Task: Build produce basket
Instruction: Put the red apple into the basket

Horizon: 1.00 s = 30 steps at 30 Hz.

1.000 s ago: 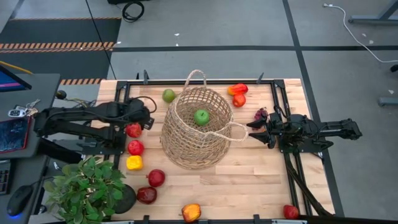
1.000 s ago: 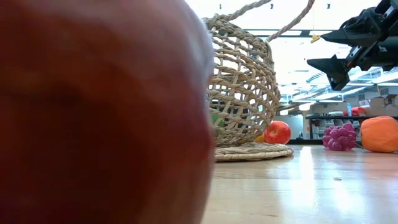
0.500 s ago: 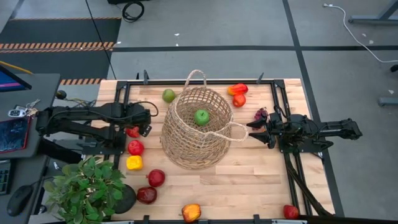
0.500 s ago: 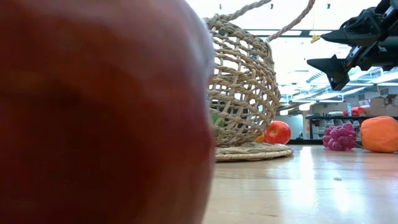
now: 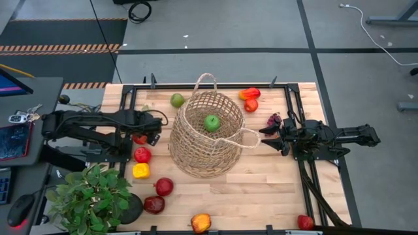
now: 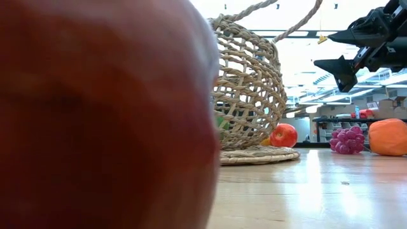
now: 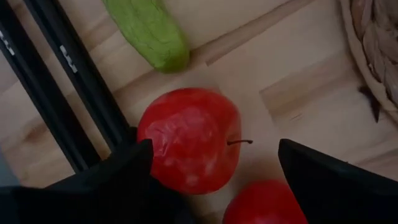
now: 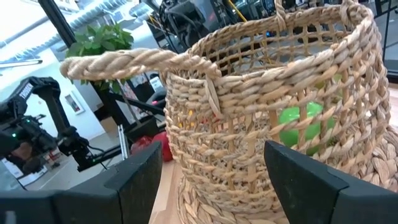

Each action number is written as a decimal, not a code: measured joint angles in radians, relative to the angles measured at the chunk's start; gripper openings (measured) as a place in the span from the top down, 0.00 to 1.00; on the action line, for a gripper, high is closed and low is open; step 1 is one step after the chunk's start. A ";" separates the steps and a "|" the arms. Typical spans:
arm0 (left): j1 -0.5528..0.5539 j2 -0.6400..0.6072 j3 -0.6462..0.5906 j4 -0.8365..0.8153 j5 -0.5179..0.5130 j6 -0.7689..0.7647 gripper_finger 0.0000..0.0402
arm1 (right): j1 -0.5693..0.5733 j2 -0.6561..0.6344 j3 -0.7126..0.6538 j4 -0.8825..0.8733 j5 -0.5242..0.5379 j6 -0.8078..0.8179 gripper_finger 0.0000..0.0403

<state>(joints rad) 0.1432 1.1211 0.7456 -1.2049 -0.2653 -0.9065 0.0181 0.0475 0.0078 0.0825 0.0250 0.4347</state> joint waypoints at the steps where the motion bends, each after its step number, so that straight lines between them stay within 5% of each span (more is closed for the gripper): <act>1: 0.000 0.004 0.000 0.000 0.003 -0.001 0.12 | 0.000 0.000 0.000 -0.002 0.000 0.000 0.29; 30: 0.001 0.223 0.000 -0.013 0.009 0.113 0.13 | 0.000 0.000 0.000 -0.001 0.000 0.000 0.29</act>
<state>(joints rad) 0.1440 1.3441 0.7456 -1.2182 -0.2561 -0.7938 0.0181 0.0475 0.0078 0.0811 0.0250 0.4347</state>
